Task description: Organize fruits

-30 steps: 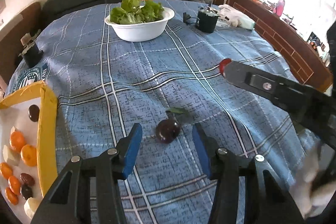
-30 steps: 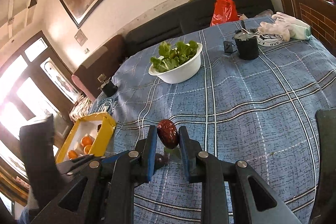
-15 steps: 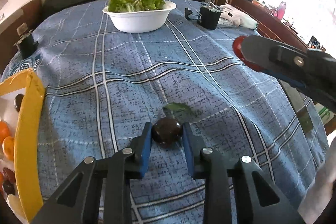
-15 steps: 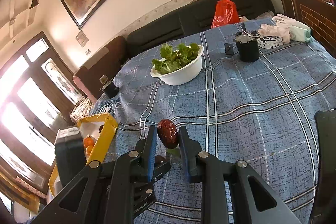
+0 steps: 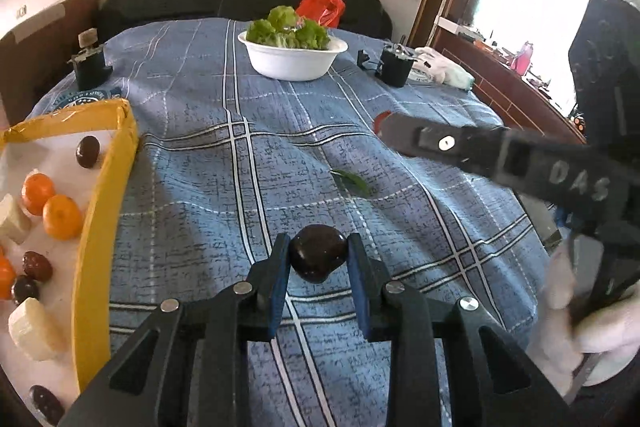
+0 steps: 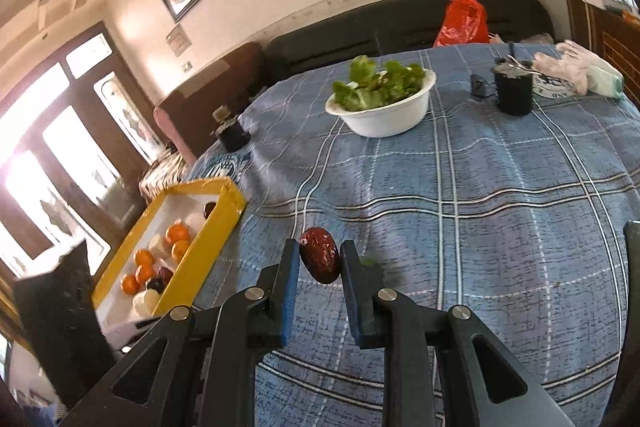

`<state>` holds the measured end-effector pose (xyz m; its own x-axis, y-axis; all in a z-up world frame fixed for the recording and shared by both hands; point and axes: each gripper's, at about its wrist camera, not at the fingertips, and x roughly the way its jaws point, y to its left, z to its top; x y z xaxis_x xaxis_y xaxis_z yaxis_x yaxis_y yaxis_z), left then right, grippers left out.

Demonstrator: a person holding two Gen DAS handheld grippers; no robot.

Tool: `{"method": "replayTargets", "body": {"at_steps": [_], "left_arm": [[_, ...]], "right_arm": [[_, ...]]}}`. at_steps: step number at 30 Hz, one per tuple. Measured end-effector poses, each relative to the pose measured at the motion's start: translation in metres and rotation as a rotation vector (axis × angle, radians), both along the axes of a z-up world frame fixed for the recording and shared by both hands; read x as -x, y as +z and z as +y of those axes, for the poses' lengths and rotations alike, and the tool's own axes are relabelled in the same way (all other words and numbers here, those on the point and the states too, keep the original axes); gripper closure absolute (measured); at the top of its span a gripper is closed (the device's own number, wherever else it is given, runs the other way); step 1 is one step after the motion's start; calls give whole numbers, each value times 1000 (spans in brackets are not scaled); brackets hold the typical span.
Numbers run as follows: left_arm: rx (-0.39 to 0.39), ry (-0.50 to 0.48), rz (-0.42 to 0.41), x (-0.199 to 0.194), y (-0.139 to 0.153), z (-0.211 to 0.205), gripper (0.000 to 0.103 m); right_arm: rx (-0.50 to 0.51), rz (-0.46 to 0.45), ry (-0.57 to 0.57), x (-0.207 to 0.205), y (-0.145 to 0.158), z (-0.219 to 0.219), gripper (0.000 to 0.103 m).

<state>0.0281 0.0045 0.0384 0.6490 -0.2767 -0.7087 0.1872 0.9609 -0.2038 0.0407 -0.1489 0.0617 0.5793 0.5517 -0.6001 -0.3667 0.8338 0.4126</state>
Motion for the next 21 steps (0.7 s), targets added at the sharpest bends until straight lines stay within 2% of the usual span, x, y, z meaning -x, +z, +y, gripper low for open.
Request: {"method": "replayTargets", "body": {"at_steps": [10, 21], "left_arm": [[24, 17, -13, 10, 4, 14, 76], [15, 3, -34, 16, 12, 10, 76]], "right_arm": [[23, 2, 23, 3, -4, 9, 80], [29, 0, 34, 3, -4, 13, 80]]}}
